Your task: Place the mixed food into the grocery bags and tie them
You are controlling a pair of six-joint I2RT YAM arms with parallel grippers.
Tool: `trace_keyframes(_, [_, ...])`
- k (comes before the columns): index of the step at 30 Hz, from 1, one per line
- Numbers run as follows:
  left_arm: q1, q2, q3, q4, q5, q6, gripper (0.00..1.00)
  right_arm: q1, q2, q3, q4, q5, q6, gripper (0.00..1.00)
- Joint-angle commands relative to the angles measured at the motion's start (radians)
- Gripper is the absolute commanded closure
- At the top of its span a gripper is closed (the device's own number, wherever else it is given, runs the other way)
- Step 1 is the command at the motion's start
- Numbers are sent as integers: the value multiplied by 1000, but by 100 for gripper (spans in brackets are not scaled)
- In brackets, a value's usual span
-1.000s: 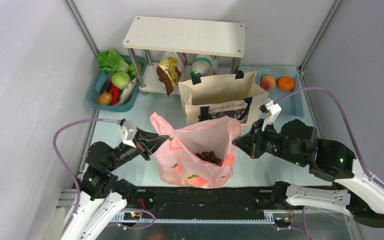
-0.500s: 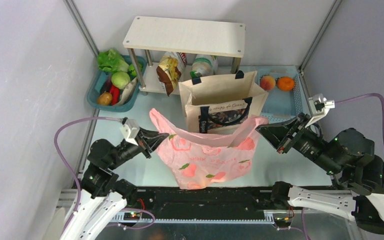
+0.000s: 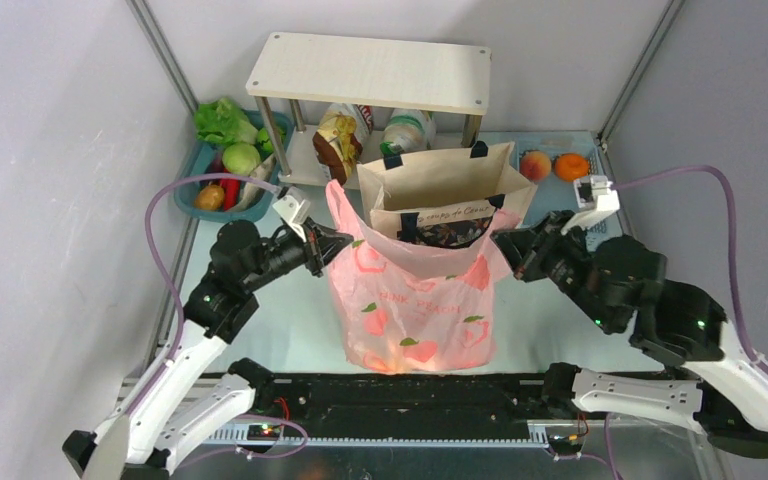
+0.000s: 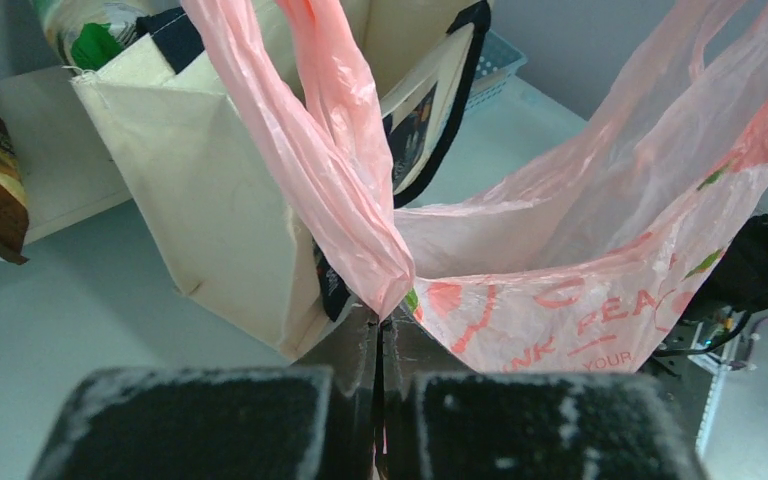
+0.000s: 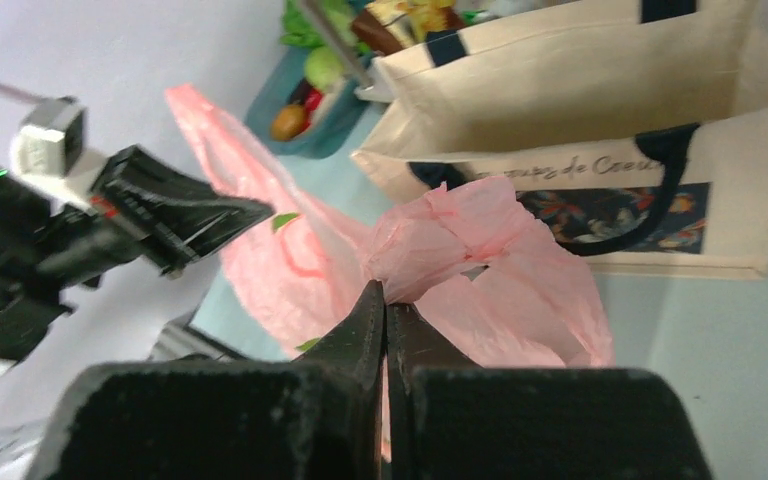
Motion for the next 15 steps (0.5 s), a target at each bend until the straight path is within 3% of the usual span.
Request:
trace_keyframes(1, [9, 11, 23, 32, -45, 77, 100, -47, 59, 5, 81, 167, -42, 100])
trace_keyframes(10, [12, -67, -73, 69, -67, 126, 100, -177, 84, 1, 148, 48, -150, 97])
trace_keyframes(12, [12, -79, -83, 68, -80, 134, 100, -186, 71, -4, 145, 17, -172, 80])
trace_keyframes(13, [12, -84, -85, 67, -83, 136, 100, -187, 57, -6, 143, -38, -187, 52])
trace_keyframes(15, [11, -85, -87, 67, -85, 136, 100, -189, 35, -11, 122, -134, -231, 17])
